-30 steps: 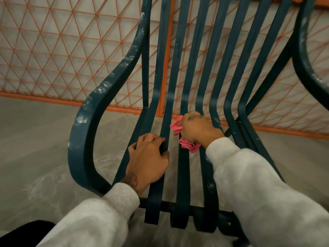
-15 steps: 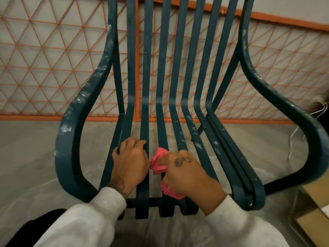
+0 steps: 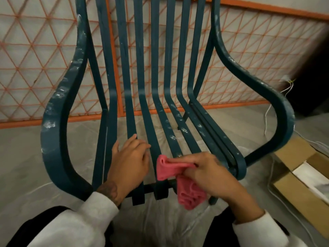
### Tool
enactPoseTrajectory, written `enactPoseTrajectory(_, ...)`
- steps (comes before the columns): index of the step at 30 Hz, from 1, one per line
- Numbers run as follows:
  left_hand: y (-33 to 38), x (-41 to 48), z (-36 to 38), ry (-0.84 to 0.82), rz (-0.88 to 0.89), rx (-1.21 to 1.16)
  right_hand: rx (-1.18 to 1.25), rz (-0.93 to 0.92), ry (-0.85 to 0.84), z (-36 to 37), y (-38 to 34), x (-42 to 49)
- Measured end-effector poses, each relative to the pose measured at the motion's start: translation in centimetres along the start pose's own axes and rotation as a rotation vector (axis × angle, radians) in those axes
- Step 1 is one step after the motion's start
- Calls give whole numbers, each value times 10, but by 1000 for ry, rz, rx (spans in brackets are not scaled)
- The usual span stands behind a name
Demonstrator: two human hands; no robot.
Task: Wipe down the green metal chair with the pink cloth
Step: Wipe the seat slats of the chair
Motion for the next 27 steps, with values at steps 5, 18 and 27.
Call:
enactPoseTrajectory(5,8,6,7,-83,22,-36,376,174,405,-29,22,-23)
enactPoseTrajectory(18,6,3,16,-70,33,-31,-214,-78,554,28,15,-5)
enactPoseTrajectory(27,7,3,18,-97,25,-8,-578,-38,422,58,36,-31)
Point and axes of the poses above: each hand's wrist, its own x-axis towards the middle knuckle, its own z-axis out of the palm, y = z × x, the point moved 1 cm from there along x, towards the middle knuckle, and after that the axes turned 2 degrees about -z, right-handed, at the moved point
